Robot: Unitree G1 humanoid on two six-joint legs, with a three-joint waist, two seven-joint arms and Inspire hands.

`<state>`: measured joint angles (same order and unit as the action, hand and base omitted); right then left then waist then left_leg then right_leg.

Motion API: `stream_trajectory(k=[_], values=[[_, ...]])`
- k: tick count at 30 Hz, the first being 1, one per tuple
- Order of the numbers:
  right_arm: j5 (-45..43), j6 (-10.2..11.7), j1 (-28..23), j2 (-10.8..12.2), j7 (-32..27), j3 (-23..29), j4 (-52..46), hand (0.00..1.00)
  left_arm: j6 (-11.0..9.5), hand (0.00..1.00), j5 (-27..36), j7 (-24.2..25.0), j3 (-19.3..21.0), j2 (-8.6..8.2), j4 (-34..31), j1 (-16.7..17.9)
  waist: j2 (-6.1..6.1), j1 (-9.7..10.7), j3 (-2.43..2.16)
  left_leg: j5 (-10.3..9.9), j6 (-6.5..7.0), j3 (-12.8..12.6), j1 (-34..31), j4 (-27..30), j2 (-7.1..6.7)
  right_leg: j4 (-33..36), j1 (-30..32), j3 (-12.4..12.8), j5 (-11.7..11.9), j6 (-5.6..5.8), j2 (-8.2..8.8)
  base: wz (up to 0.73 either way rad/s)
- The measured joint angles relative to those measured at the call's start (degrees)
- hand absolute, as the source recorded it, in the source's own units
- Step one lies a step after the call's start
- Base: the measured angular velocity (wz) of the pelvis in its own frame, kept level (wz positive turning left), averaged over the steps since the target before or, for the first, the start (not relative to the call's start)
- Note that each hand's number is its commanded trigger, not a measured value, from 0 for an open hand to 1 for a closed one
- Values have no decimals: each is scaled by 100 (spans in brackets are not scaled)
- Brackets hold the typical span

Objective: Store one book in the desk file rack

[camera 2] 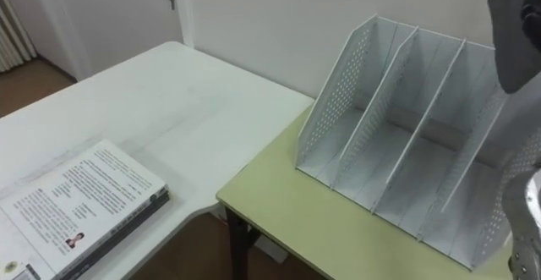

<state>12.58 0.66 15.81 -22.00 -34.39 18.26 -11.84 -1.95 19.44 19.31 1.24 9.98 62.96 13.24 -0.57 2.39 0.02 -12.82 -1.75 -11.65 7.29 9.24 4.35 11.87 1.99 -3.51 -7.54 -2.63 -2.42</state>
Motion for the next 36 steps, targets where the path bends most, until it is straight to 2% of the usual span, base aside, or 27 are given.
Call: stream_trajectory(k=[11,18,36], values=[[-2,0,0,0,-362,99,29,100,1,0,1,-15,76,-32,16,-18,-23,-96,3,0,1,30,-24,-5,2,-10,-7,-30,1,0,-1,0],[-1,0,0,0,-351,99,184,100,10,0,1,-18,88,-33,14,-30,-35,-116,10,0,1,85,-69,-7,5,-19,11,-137,1,0,12,2],[1,-3,-1,19,-445,39,820,100,32,0,32,-165,78,-33,15,-30,-59,-128,24,0,1,82,-65,-13,1,-18,13,-145,1,0,19,0]])
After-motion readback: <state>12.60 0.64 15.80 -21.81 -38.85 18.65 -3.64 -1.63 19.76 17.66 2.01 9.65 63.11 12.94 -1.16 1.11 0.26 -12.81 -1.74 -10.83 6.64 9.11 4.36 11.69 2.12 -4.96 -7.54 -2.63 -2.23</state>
